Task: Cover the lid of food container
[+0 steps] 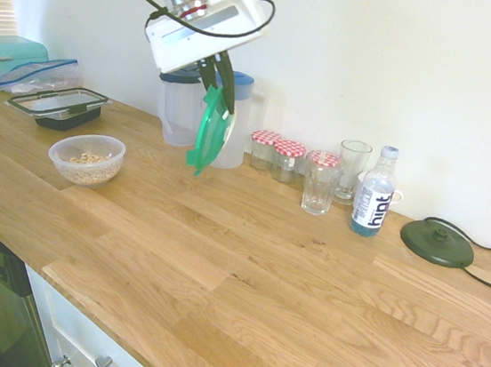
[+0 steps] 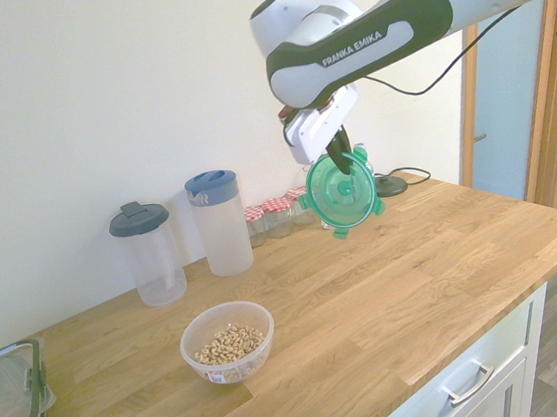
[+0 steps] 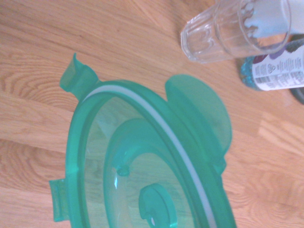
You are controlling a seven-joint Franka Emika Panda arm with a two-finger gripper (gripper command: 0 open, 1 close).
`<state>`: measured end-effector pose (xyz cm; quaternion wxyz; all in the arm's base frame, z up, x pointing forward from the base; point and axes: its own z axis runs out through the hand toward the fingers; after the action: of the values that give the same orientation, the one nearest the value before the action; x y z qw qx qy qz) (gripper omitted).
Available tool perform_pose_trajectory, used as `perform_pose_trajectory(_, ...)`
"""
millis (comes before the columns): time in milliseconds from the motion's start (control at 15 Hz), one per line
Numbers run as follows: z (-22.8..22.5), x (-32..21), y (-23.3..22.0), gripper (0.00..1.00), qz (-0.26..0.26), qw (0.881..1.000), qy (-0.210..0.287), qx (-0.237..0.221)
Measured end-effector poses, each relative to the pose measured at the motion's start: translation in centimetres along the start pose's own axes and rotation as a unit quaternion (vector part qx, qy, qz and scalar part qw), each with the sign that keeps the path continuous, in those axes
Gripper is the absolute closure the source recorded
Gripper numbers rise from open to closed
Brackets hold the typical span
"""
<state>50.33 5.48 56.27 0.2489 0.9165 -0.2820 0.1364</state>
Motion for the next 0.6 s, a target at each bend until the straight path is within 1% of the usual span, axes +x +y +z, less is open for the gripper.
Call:
perform_pose_trajectory(133,-1.9,-3.0,-3.2,1.00,0.002,0.998,0.057,-0.037)
perform_pose_trajectory(267,-3.2,-5.8,-6.2,1.00,0.012,0.991,0.112,-0.074)
perform_pose_trajectory(467,-3.9,-9.5,-10.4,1.00,0.043,0.973,0.174,-0.145)
perform_pose_trajectory(600,-3.8,-11.2,-13.3,1.00,0.069,0.958,0.196,-0.196)
